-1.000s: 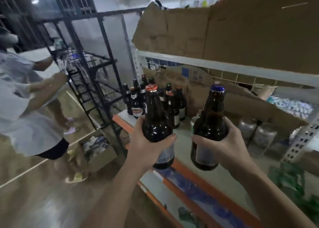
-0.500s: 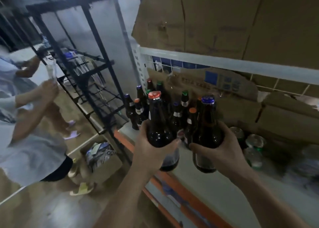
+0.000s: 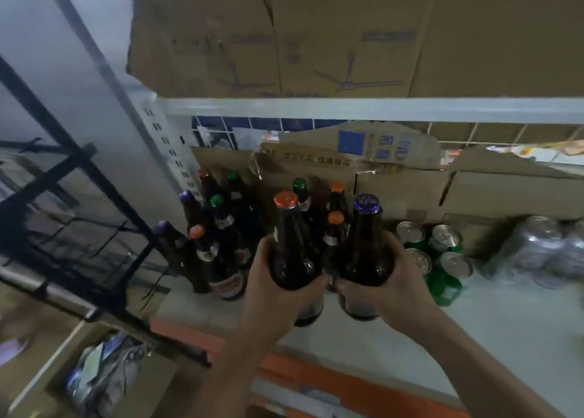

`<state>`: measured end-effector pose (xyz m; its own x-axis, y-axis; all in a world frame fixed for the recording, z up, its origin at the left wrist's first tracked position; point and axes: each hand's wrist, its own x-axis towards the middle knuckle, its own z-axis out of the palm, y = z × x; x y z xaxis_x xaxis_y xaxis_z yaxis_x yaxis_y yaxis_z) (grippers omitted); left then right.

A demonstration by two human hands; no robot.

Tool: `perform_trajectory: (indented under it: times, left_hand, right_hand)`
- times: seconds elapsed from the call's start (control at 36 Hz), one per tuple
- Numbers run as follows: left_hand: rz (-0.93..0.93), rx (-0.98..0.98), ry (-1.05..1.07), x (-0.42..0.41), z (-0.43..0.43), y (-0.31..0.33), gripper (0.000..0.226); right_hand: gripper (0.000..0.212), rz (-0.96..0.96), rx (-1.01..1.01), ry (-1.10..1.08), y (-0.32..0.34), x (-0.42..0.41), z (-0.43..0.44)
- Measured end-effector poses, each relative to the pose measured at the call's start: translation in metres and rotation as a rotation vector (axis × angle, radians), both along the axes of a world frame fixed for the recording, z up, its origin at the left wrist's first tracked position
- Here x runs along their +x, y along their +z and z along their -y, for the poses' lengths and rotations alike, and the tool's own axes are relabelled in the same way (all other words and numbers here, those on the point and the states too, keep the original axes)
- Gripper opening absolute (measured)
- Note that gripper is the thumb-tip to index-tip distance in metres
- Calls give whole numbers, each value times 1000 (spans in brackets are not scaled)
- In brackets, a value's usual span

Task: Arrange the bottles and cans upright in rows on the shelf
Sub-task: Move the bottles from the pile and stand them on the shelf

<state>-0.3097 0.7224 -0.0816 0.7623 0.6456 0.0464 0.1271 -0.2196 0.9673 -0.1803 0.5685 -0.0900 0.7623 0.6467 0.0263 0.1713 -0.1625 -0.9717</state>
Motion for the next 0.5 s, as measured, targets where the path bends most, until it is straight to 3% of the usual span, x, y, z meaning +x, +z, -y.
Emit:
perform_trajectory:
  times: [0.17, 0.36, 0.5]
  left_hand:
    - [-5, 11, -138, -1, -43, -12, 61]
    - [-36, -50, -149, -9, -70, -42, 63]
    - [-151, -108, -140, -13, -71, -68, 66]
  right_hand:
    - [76, 12, 20, -268, -20, -32, -21]
    - [55, -39, -12, -420, -51, -63, -39]
    - [58, -66, 16, -469, -77, -72, -44]
